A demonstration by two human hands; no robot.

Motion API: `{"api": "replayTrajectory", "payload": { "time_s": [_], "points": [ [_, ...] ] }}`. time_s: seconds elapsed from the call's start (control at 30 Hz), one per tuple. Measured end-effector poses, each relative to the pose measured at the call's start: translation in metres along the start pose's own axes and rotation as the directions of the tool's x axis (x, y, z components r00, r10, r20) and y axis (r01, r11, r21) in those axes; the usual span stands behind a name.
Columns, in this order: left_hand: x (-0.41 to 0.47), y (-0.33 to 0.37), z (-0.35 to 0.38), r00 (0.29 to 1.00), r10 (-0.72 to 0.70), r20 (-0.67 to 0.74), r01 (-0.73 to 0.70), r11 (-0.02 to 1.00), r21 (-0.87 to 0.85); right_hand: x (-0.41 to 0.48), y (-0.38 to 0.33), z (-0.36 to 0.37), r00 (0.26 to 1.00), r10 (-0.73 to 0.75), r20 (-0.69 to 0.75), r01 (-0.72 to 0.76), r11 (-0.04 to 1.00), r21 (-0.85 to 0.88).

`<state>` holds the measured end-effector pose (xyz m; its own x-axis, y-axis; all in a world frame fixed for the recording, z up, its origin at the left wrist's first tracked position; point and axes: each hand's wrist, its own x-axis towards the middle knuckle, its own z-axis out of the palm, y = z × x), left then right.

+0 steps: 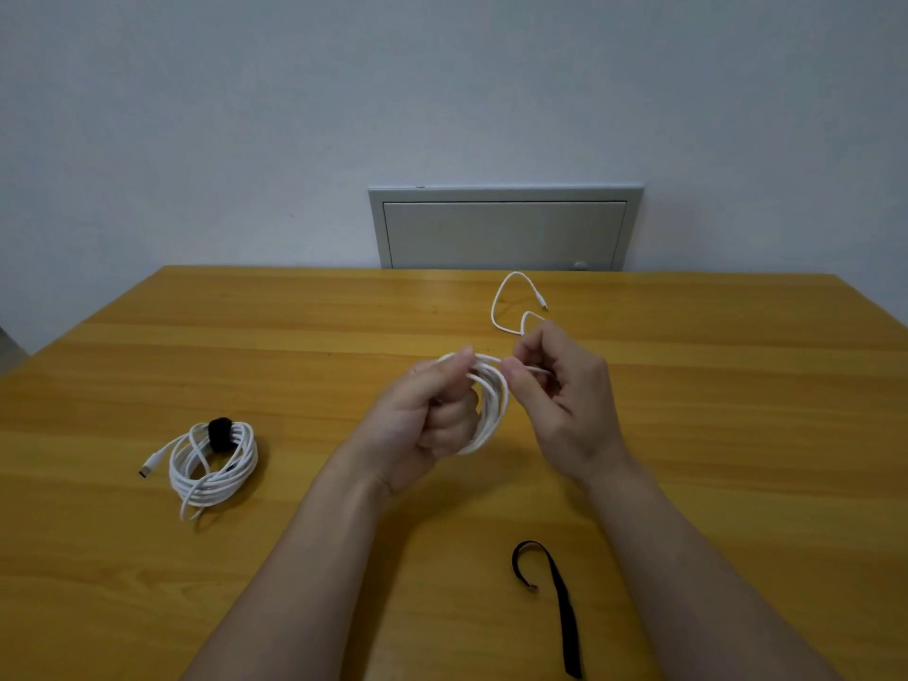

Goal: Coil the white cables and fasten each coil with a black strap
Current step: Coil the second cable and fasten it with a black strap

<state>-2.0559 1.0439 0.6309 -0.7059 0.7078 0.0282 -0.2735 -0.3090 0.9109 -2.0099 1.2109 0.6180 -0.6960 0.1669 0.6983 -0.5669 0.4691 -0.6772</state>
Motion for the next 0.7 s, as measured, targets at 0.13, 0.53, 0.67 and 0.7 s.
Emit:
{"api": "replayTrajectory", "payload": {
  "time_s": [0.13, 0.53, 0.67, 0.7],
  "points": [
    [0.003, 0.001, -0.005, 0.988, 0.057, 0.142, -0.009, 0.947, -0.322, -0.001, 0.004, 0.009, 0.997, -0.051, -0.050, 0.046, 0.994, -0.095],
    [0.010, 0.006, -0.021, 0.963, 0.256, 0.083, -0.098, 0.623, -0.776, -0.009, 0.009, 0.025, 0.984, 0.171, -0.050, -0.172, 0.985, -0.006],
    [0.010, 0.009, -0.016, 0.957, 0.232, -0.174, -0.283, 0.610, -0.740, -0.010, 0.012, 0.031, 0.995, 0.098, 0.026, -0.092, 0.977, -0.194],
    [0.010, 0.009, -0.014, 0.946, 0.225, -0.233, -0.324, 0.608, -0.725, -0.009, 0.012, 0.032, 0.996, 0.079, 0.040, -0.067, 0.968, -0.243]
  ]
}}
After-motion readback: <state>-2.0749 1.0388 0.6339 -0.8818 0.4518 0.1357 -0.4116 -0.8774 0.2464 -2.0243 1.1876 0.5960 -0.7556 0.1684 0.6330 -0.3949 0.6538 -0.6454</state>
